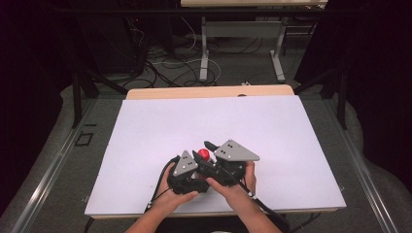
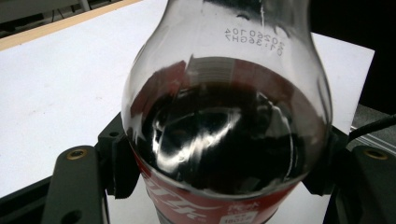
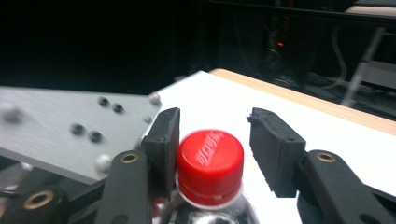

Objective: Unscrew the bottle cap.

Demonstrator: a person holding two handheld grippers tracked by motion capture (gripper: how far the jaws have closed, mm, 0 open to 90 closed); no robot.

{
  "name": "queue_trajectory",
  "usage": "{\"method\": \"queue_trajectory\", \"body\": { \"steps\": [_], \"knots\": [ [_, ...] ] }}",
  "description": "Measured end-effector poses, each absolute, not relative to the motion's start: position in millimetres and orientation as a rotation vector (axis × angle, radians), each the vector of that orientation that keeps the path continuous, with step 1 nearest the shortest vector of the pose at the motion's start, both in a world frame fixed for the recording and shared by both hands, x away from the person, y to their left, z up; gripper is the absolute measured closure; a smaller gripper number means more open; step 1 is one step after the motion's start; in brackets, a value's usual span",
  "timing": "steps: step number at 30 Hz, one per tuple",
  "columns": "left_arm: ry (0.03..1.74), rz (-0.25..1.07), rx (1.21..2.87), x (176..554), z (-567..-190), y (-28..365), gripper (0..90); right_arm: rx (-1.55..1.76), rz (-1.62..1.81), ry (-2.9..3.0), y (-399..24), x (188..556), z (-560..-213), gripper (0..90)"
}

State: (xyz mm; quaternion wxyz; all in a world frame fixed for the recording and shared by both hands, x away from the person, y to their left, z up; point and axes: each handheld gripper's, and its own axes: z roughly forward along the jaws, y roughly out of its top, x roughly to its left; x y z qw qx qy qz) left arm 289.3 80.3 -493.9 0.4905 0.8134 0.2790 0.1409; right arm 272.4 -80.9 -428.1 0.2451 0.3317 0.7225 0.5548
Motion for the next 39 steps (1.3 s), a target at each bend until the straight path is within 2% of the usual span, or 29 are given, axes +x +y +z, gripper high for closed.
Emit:
{"method": "queue_trajectory", "body": {
  "steps": [5, 18, 20, 22, 23, 31, 39],
  "knots": [
    [0.679, 0.34, 1.97, 290.1, -493.2, 82.2, 29.7, 0.867, 1.536, 1.971, -84.3, 268.8, -428.3, 60.1],
    [0.637, 0.309, 1.977, 288.7, -494.5, 81.5, 29.7, 0.372, 1.849, 2.352, -121.3, 320.7, -430.3, 60.8],
    [0.645, 0.313, 1.978, 290.0, -494.9, 82.0, 29.7, 0.415, 1.85, 2.33, -119.4, 319.5, -431.2, 60.0],
    [0.658, 0.321, 1.976, 290.9, -494.4, 83.0, 29.7, 0.485, 1.873, 2.301, -117.5, 314.7, -431.1, 45.7],
    [0.658, 0.321, 1.976, 290.9, -494.4, 83.0, 29.7, 0.515, 1.884, 2.274, -116.2, 311.1, -430.7, 43.3],
    [0.661, 0.339, 1.976, 289.8, -494.5, 80.6, 29.7, 0.8, 1.663, 1.99, -97.1, 273.5, -422.0, 45.0],
    [0.675, 0.341, 1.975, 289.1, -496.1, 79.0, 29.6, 0.905, 1.54, 1.948, -81.2, 269.1, -427.2, 51.5]
  ]
}}
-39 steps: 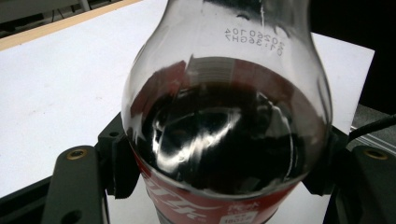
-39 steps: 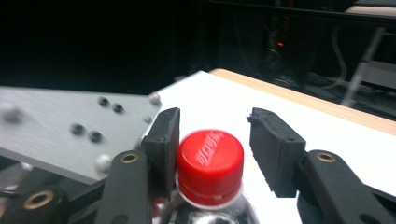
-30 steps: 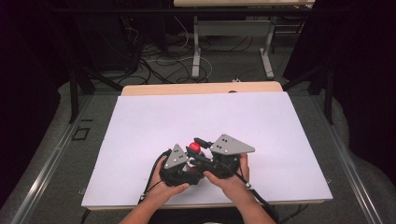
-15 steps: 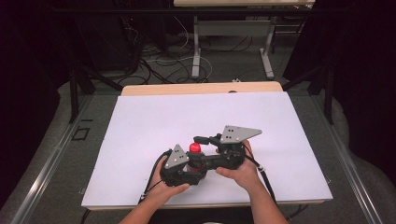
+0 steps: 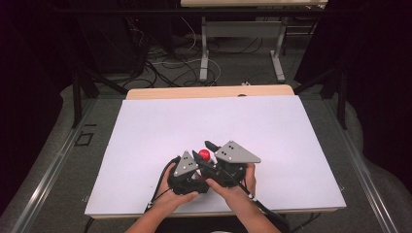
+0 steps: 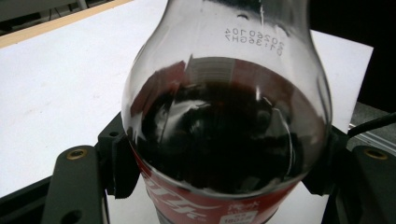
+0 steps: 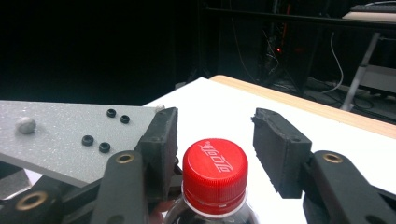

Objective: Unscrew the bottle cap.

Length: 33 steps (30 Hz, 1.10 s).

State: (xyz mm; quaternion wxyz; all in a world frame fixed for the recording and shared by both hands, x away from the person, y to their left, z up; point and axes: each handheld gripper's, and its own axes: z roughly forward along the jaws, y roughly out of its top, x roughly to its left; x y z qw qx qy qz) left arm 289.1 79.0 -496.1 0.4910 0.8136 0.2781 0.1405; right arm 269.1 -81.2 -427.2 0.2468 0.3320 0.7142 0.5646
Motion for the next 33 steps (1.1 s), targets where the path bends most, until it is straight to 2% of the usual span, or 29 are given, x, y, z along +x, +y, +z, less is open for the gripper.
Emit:
{"method": "queue_trajectory", "body": {
  "steps": [2, 5, 8, 16, 19, 23, 24, 27, 33],
  "knots": [
    [0.678, 0.338, 1.974, 289.4, -495.0, 80.4, 29.7, 0.907, 1.501, 1.958, -80.8, 269.5, -429.0, 53.0],
    [0.667, 0.338, 1.977, 289.5, -493.5, 81.2, 29.7, 0.875, 1.55, 1.973, -86.0, 270.3, -430.7, 60.0],
    [0.668, 0.34, 1.977, 289.8, -493.6, 81.4, 29.8, 0.826, 1.583, 1.991, -89.0, 274.0, -431.4, 60.4],
    [0.628, 0.321, 1.98, 288.8, -494.2, 81.8, 29.8, 0.389, 1.827, 2.316, -118.2, 315.9, -431.6, 61.0],
    [0.625, 0.317, 1.988, 289.3, -495.0, 81.1, 29.7, 0.348, 1.832, 2.356, -120.2, 321.1, -431.1, 60.8],
    [0.645, 0.317, 1.988, 290.8, -495.7, 81.7, 29.7, 0.393, 1.814, 2.323, -118.3, 318.9, -432.2, 59.2],
    [0.65, 0.322, 1.979, 291.1, -496.0, 82.2, 29.7, 0.477, 1.803, 2.272, -115.8, 312.6, -431.6, 49.3],
    [0.664, 0.332, 1.975, 291.7, -495.4, 83.5, 29.7, 0.582, 1.85, 2.208, -112.4, 299.8, -428.2, 45.0],
    [0.694, 0.334, 1.96, 292.9, -495.7, 84.6, 29.7, 0.778, 1.666, 2.024, -95.6, 273.5, -425.9, 45.8]
  ]
}}
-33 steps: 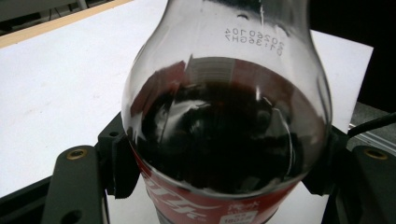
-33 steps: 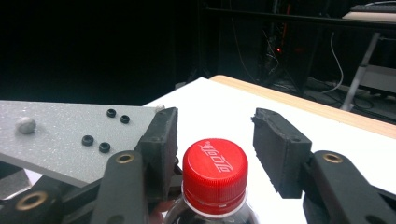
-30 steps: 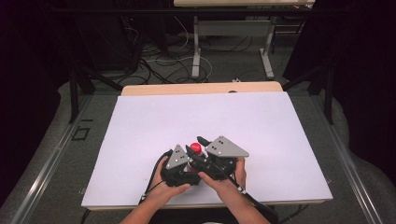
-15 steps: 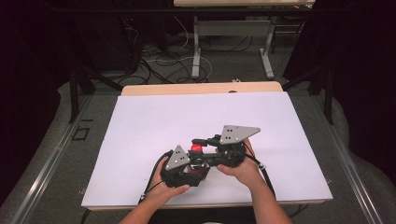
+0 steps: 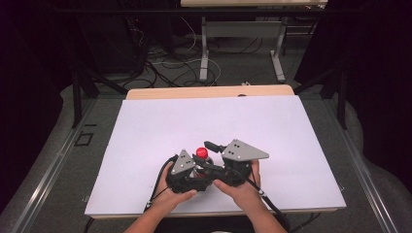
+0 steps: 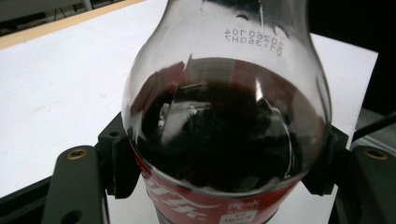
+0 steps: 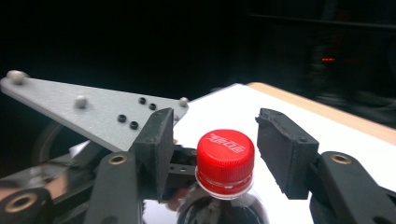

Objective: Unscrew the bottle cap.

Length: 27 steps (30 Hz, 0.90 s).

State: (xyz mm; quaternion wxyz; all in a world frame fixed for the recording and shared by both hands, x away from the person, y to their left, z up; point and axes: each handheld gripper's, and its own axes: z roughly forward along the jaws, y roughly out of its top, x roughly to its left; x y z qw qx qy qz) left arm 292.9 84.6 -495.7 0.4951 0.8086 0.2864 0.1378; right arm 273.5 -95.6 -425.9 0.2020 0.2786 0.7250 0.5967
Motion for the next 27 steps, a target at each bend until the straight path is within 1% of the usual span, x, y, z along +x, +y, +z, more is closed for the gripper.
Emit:
{"method": "queue_trajectory", "body": {
  "steps": [5, 7, 13, 17, 24, 26, 27],
  "knots": [
    [0.707, 0.341, 1.958, 292.7, -495.1, 85.3, 29.7, 0.835, 1.597, 1.951, -92.4, 271.3, -426.6, 50.4],
    [0.703, 0.349, 1.96, 292.5, -494.9, 84.5, 29.7, 0.884, 1.626, 1.956, -92.5, 272.2, -426.3, 50.5],
    [0.696, 0.355, 1.975, 291.0, -496.0, 81.1, 29.7, 0.933, 1.573, 1.965, -84.5, 272.4, -430.1, 51.1],
    [0.693, 0.365, 1.975, 289.9, -495.6, 80.0, 29.7, 0.926, 1.504, 1.953, -78.4, 271.7, -433.6, 52.1],
    [0.691, 0.372, 1.978, 289.5, -494.0, 81.3, 29.7, 0.909, 1.492, 1.94, -77.7, 271.5, -435.2, 52.6],
    [0.691, 0.372, 1.969, 289.4, -493.8, 81.3, 29.7, 0.904, 1.523, 1.952, -80.8, 271.6, -434.8, 54.9],
    [0.691, 0.37, 1.969, 289.5, -493.6, 81.5, 29.7, 0.889, 1.553, 1.963, -83.3, 272.0, -434.8, 58.0]
  ]
}}
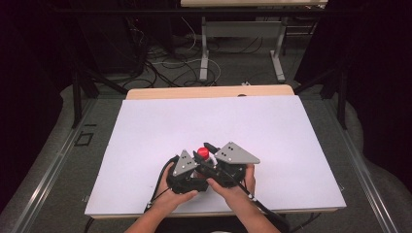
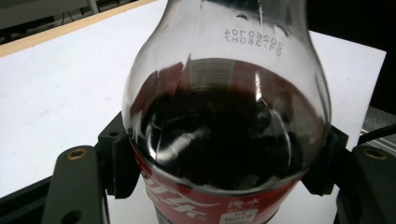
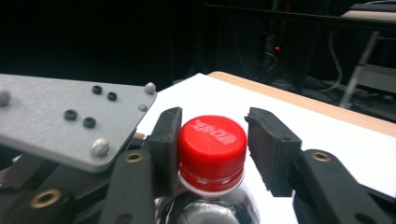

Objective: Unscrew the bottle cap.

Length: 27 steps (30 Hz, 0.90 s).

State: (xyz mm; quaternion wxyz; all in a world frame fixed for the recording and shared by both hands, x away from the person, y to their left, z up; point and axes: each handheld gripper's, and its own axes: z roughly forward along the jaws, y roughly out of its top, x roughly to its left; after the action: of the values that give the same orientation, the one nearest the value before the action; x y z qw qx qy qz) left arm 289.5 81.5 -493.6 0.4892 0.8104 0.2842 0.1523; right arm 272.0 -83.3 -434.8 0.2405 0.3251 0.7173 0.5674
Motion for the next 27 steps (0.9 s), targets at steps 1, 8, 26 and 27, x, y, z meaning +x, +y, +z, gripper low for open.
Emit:
{"method": "queue_trajectory", "body": {
  "steps": [1, 8, 26, 27],
  "knots": [
    [0.695, 0.373, 1.968, 289.5, -493.6, 81.6, 29.7, 0.889, 1.553, 1.963, -83.3, 272.0, -434.8, 58.0],
    [0.674, 0.358, 1.97, 289.4, -493.0, 83.5, 29.7, 0.7, 1.608, 2.081, -93.4, 282.7, -432.5, 60.6],
    [0.657, 0.331, 1.966, 290.7, -493.9, 85.8, 29.6, 0.418, 1.743, 2.304, -115.5, 303.2, -424.8, 43.8],
    [0.66, 0.329, 1.968, 290.9, -493.4, 86.6, 29.6, 0.449, 1.737, 2.273, -115.7, 301.1, -423.3, 43.8]
  ]
}}
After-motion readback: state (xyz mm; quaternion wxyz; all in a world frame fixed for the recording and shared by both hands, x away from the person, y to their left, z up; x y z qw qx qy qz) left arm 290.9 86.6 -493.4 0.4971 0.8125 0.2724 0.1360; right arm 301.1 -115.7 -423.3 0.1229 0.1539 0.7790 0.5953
